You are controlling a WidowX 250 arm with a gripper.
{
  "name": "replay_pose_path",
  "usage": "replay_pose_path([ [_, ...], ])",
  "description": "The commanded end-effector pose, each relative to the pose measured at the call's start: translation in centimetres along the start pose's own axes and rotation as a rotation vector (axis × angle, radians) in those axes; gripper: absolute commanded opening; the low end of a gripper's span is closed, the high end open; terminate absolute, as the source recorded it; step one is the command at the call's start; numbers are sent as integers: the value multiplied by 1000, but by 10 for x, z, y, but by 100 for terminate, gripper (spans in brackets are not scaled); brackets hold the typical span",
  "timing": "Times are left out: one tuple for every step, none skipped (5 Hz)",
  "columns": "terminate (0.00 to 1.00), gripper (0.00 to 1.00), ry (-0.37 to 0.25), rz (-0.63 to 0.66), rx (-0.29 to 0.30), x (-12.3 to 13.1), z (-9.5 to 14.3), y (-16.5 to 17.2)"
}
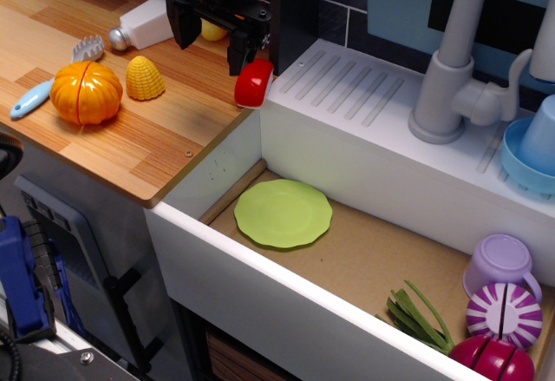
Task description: Put sushi on plate
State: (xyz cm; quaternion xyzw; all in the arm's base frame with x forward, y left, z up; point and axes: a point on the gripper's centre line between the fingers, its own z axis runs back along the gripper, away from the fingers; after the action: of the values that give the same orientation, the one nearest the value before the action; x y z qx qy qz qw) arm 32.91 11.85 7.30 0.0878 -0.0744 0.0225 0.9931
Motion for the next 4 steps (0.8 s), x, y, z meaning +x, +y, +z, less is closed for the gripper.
replay_pose_path([
  [0,100,0,0,0,0,0,0],
  [0,100,10,97,38,9,-3,-6],
  [0,100,14,119,42,19,-1,-6],
  [0,100,-16,107,41,28,-5,-4],
])
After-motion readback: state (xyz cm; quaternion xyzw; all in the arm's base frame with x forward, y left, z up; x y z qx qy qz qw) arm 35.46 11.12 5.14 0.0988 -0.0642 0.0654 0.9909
